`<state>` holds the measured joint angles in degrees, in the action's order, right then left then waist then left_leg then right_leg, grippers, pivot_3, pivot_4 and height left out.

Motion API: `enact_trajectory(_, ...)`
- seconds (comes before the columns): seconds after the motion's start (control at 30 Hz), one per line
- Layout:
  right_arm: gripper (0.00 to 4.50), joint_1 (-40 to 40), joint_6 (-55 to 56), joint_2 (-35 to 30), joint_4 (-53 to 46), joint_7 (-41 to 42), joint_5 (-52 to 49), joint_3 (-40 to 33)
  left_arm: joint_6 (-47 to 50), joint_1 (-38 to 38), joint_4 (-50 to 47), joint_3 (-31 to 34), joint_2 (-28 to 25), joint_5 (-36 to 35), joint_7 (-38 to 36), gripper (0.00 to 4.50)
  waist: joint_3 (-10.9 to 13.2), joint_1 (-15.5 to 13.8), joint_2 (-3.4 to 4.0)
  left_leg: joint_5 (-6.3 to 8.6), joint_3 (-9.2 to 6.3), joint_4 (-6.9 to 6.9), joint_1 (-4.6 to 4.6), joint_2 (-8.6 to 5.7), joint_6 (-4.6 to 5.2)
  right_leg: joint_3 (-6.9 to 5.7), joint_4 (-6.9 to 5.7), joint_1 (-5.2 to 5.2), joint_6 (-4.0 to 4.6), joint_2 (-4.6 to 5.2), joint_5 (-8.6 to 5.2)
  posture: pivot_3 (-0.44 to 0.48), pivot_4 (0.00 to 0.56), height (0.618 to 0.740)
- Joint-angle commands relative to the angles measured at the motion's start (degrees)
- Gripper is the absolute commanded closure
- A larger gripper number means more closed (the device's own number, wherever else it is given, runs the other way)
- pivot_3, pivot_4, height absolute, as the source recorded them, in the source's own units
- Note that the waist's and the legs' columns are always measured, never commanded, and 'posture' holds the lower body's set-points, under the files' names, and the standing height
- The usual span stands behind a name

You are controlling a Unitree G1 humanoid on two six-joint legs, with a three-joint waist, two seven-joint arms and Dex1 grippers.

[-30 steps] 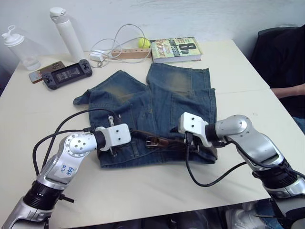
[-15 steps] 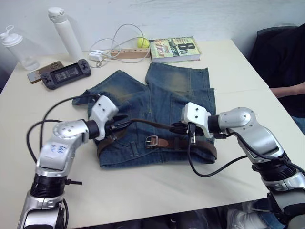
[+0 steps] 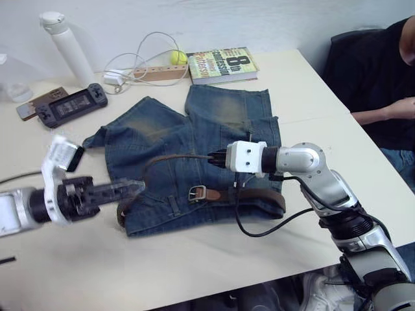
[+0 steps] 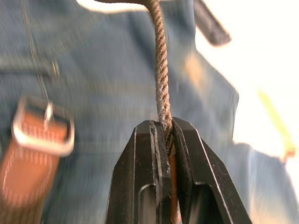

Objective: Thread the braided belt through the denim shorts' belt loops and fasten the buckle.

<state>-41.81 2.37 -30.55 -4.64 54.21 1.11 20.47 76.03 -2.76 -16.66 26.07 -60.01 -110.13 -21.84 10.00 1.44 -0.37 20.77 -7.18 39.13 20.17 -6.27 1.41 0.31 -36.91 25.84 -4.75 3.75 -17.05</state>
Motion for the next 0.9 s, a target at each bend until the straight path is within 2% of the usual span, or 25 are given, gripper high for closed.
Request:
enact_trajectory(0.03, 4.5, -1.5, 8.5, 0.2, -0.5, -0.3, 2.3, 0.1, -10.2, 1.0, -6.0, -5.4, 3.3, -2.9, 2.7, 0.06, 0.0, -1.2, 0.08, 0.0, 0.01, 0.02, -0.01, -0.04, -0.01, 0.01, 0.04, -0.01, 0.0, 0.03, 0.0, 0.0, 0.15, 0.74)
enact_trajectory(0.1, 4.5, -1.4, 11.4, 0.2, -0.1, -0.6, 3.5, 0.3, -15.7, 0.6, -8.2, -8.4, 8.6, -2.9, 8.3, 0.06, 0.0, -1.7, 0.07, 0.01, -0.01, 0.06, -0.05, -0.01, -0.05, -0.01, 0.02, -0.05, 0.05, 0.0, 0.03, 0.0, 0.15, 0.74)
enact_trajectory(0.17, 4.5, -0.9, 13.3, 0.0, -0.2, -0.9, 4.5, 0.2, -22.2, 0.1, -11.5, -11.0, 16.5, -2.9, 16.3, 0.06, 0.0, -1.6, 0.07, 0.01, 0.0, 0.09, -0.06, -0.01, -0.06, -0.01, 0.01, -0.06, 0.07, -0.01, 0.04, 0.0, 0.15, 0.74)
enact_trajectory(0.27, 4.5, 0.0, 14.7, -0.6, -0.8, -1.1, 5.8, 0.0, -32.5, 1.0, -16.6, -14.3, 30.3, -2.9, 32.8, 0.06, 0.0, -1.4, -0.03, 0.01, 0.06, 0.13, -0.06, 0.0, -0.05, 0.01, 0.01, -0.07, 0.04, -0.05, 0.07, 0.0, 0.15, 0.74)
enact_trajectory(0.37, 4.5, 0.4, 14.9, -1.0, -1.2, -1.5, 6.7, -0.5, -38.4, 3.7, -20.5, -16.7, 38.0, -2.9, 43.8, 0.06, -0.1, -1.1, -0.12, 0.02, 0.19, 0.22, -0.06, 0.07, -0.05, 0.05, -0.08, -0.07, 0.04, -0.18, 0.07, 0.0, 0.15, 0.74)
enact_trajectory(0.57, 4.5, 0.9, 16.9, -1.6, -1.7, -1.9, 7.8, -0.6, -43.4, 3.5, -22.5, -18.8, 44.4, -2.9, 55.6, 0.06, -0.1, -1.7, -0.12, 0.0, 0.36, 0.16, -0.34, 0.1, -0.1, 0.19, -0.13, -0.18, 0.06, -0.24, 0.06, 0.0, 0.15, 0.74)
enact_trajectory(0.77, 4.5, 1.0, 18.6, -2.1, -2.1, -2.0, 9.0, -0.3, -42.0, 2.0, -20.2, -18.7, 47.3, -2.9, 59.5, 0.06, -0.1, -2.6, -0.13, 0.01, 0.48, 0.06, -0.59, 0.09, -0.1, 0.32, -0.08, -0.37, 0.07, -0.25, 0.05, 0.0, 0.15, 0.74)
enact_trajectory(0.87, 4.5, 1.3, 18.9, -2.2, -2.4, -2.3, 9.4, -0.4, -40.3, 1.7, -18.5, -17.8, 47.7, -2.9, 59.9, 0.91, -0.1, -2.8, -0.13, 0.0, 0.49, 0.05, -0.61, 0.1, -0.1, 0.32, -0.09, -0.37, 0.07, -0.25, 0.05, 0.0, 0.15, 0.74)
enact_trajectory(0.9, 4.5, 1.4, 18.9, -2.3, -2.5, -2.4, 9.7, -0.4, -39.7, 1.3, -17.9, -17.3, 48.0, -2.9, 59.9, 1.38, -0.1, -2.8, -0.13, 0.0, 0.49, 0.05, -0.6, 0.1, -0.1, 0.32, -0.09, -0.37, 0.07, -0.26, 0.05, 0.0, 0.15, 0.74)
